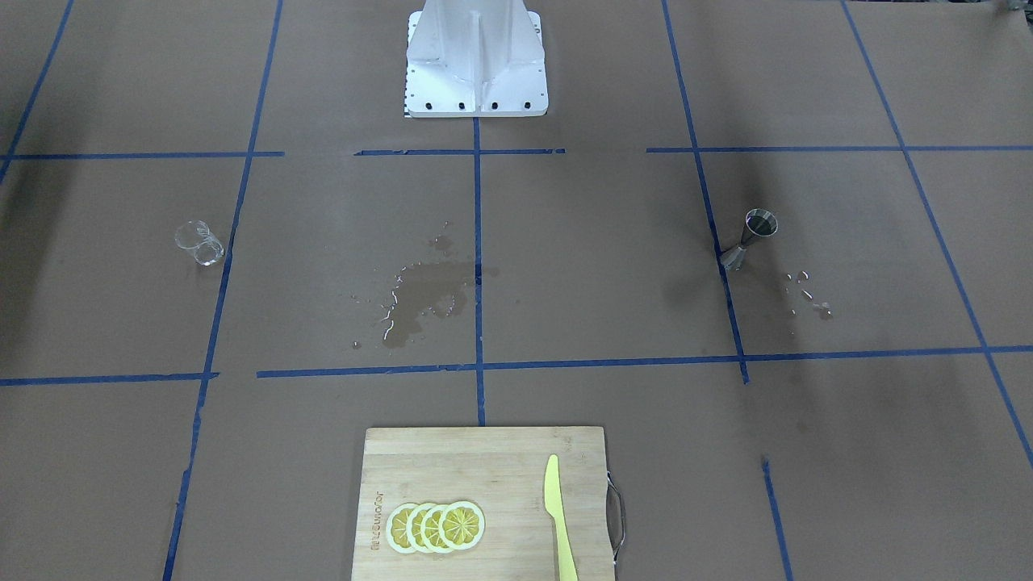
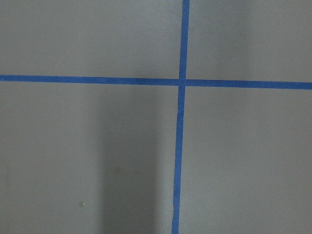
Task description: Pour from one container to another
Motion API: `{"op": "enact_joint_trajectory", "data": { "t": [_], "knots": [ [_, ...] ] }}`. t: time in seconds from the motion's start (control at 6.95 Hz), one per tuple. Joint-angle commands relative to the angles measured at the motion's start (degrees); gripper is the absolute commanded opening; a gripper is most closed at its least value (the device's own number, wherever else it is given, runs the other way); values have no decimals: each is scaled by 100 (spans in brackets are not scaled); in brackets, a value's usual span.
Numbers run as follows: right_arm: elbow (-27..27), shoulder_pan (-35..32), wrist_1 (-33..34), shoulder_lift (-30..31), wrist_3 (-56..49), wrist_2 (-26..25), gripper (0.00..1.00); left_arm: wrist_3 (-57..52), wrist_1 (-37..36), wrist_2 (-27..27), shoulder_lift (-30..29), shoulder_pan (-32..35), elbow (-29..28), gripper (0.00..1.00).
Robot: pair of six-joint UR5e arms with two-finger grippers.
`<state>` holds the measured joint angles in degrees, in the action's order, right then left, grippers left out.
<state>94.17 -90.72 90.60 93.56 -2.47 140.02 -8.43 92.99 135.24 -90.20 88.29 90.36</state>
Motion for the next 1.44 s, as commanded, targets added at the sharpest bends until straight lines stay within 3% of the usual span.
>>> {"op": "enact_joint_trajectory", "data": {
  "t": [0.0, 0.43, 0.86, 1.29],
  "knots": [
    [-22, -16, -7, -13, -7, -1, 100, 997, 427, -6, 12, 75, 8, 100],
    [-4, -25, -60, -4, 298, -27, 100, 1098, 518, -15, 29, 66, -10, 100],
    [-39, -25, -656, 75, 695, -54, 100, 1081, 535, -15, 12, 66, 25, 100],
    [-39, -25, -666, 40, 722, -45, 100, 1081, 641, -15, 20, 66, 17, 100]
  ]
}}
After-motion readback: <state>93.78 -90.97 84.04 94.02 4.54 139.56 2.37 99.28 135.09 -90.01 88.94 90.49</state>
